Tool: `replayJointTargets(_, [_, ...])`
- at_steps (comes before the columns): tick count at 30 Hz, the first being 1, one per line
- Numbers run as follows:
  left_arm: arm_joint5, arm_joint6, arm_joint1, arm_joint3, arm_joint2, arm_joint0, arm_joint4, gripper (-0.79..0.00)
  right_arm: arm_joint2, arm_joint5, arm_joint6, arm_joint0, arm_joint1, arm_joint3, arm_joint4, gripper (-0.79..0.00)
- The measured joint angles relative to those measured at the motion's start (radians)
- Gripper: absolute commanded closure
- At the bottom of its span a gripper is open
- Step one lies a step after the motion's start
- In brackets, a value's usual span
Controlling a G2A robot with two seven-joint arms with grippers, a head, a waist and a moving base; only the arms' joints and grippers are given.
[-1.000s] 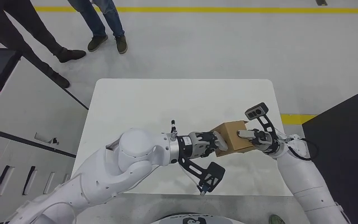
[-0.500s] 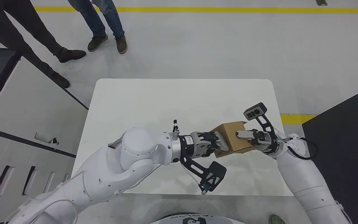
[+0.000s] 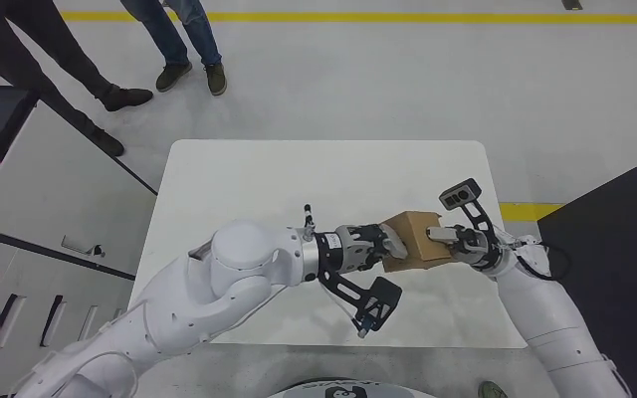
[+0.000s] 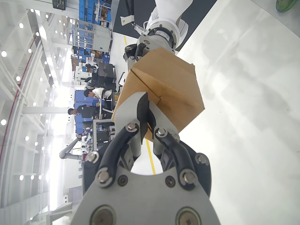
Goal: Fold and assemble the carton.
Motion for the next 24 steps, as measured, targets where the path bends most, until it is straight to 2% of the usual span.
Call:
replayJointTargets(10, [-0.011,0.0,0.006,-0.04,-0.026,0.018,0.01,0.0,0.011,-0.012,0.0,-0.001,0.016,0.007,0.019,0.0])
replayJointTargets(11, [-0.011,0.0,0.007,-0.045,-0.027,0.02,0.011,-0.154,0.012,-0.013,0.0,-0.002,0.018,0.007,0.021,0.0])
replayJointTargets(12, [-0.011,0.0,0.007,-0.047,-0.027,0.022,0.013,-0.219,0.012,-0.014,0.0,-0.003,0.02,0.006,0.024,0.0])
replayJointTargets(13, [-0.012,0.001,0.007,-0.049,-0.026,0.023,0.015,-0.785,0.012,-0.016,0.0,-0.003,0.021,0.004,0.026,0.0])
replayJointTargets(22, [-0.027,-0.012,0.008,-0.054,-0.018,0.019,0.044,-0.785,0.013,-0.018,0.0,-0.004,0.022,0.002,0.029,0.0])
replayJointTargets(24, [-0.016,-0.023,0.007,-0.041,-0.03,0.037,0.011,-0.785,0.015,-0.02,-0.003,-0.003,0.022,0.0,0.025,0.0])
